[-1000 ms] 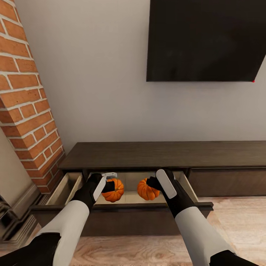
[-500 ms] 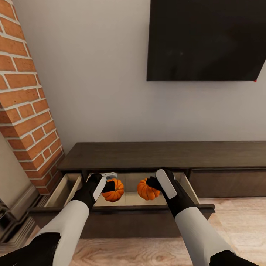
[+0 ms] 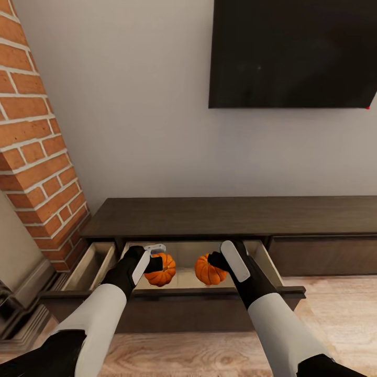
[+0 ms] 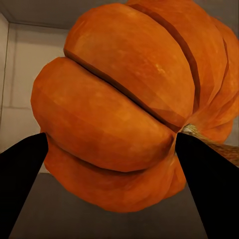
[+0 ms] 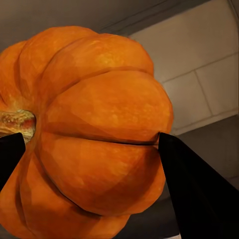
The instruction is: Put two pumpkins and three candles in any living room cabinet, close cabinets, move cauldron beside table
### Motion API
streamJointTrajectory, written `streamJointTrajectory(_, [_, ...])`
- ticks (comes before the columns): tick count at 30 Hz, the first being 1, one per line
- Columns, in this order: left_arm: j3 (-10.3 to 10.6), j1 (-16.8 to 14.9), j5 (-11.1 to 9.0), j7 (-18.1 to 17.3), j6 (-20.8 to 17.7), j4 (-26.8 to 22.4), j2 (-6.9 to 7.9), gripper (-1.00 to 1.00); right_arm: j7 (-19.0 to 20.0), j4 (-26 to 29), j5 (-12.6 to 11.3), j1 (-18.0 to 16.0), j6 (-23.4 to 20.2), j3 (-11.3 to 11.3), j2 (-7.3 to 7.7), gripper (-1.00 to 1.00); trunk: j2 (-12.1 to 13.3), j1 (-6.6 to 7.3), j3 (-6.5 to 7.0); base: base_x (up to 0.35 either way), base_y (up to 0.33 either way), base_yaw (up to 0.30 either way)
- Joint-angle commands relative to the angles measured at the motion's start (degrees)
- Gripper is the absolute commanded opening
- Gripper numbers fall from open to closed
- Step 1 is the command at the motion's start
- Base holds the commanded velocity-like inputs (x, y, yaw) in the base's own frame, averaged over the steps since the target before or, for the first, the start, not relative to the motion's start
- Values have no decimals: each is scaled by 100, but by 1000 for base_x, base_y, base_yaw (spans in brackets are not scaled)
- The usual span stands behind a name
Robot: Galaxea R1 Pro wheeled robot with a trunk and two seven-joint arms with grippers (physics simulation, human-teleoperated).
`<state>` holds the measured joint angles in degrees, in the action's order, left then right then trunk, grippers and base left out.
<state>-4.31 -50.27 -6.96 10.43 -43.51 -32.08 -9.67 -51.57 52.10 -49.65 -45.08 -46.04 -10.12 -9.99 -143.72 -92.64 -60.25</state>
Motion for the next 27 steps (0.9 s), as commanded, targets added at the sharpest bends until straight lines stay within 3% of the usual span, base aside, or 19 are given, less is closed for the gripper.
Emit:
streamJointTrajectory(1, [3, -1, 6, 10, -3, -1, 0, -100, 16, -9, -9, -1, 15, 1, -1, -100, -2, -2, -22, 0, 0, 0])
streamJointTrajectory(11, [8, -1, 6, 12, -17, 0, 0, -100, 16, -25, -9, -1, 16, 2, -1, -100, -13, -22, -200, 0, 0, 0])
streamJointTrajectory(19, [9, -1, 4, 12, -18, 0, 0, -100, 16, -24, -9, -1, 16, 2, -1, -100, -13, -22, -200, 0, 0, 0])
streamJointTrajectory(20, [9, -1, 6, 12, -22, 0, 0, -100, 16, -24, -9, -1, 16, 2, -1, 100, -13, -22, -200, 0, 0, 0])
streamJointTrajectory(27, [9, -1, 3, 12, -26, 0, 0, -100, 16, -24, -9, -1, 16, 2, -1, 100, -13, -22, -200, 0, 0, 0])
